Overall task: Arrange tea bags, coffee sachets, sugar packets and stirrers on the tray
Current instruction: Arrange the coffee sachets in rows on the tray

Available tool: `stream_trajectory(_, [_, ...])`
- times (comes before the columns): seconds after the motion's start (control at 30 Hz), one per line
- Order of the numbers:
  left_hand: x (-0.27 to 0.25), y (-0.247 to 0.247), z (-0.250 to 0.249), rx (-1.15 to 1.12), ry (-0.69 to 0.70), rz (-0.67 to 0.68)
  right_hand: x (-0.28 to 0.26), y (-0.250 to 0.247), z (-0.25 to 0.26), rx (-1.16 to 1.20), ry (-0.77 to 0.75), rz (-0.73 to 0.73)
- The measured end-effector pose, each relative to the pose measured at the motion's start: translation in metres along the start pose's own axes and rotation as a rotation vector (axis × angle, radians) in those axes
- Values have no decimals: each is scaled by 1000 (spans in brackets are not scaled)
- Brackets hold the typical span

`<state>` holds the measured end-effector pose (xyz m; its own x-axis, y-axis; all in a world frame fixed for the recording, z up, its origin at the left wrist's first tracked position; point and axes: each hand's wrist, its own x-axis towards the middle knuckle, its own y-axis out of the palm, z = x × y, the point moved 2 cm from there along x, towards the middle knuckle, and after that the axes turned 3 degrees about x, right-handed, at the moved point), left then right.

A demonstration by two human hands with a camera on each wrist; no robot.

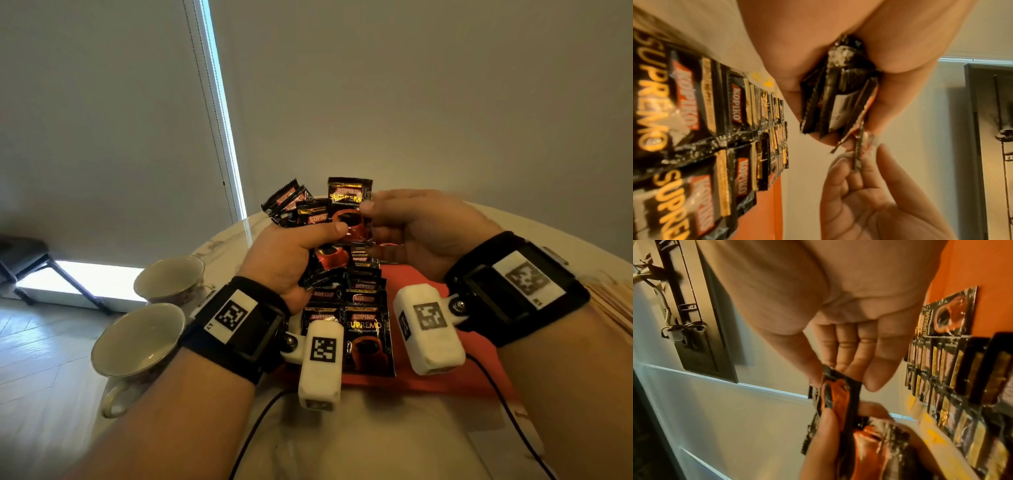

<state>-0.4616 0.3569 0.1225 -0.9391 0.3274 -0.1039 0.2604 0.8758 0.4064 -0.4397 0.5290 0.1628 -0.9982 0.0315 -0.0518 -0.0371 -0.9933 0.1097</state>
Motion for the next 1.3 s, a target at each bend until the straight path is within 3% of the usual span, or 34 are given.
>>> stream_trajectory(0.07, [3,-1,2,-25,-20,-10,-2,-1,4,-11,-33,-15])
stream_trajectory(0.2, [9,-4,4,-101,-62,-65,4,-27,7,131,-101,-229])
stream_trajectory(0.3, [12,-4,3,-139,-67,-90,18,-59,-10,185,27,-370])
stream_trajectory(0.4, [12,-3,3,-118,-73,-113,32,-82,-34,41,195,-441])
stream_trajectory(0.53, [10,-4,2,-101,-75,-114,44,-93,-49,-147,316,-449])
stream_trajectory(0.73, [11,-6,0,-99,-58,-116,49,-90,-52,-294,361,-417])
stream_trajectory(1.3, [9,-5,-1,-63,-67,-111,54,-82,-51,-485,341,-418])
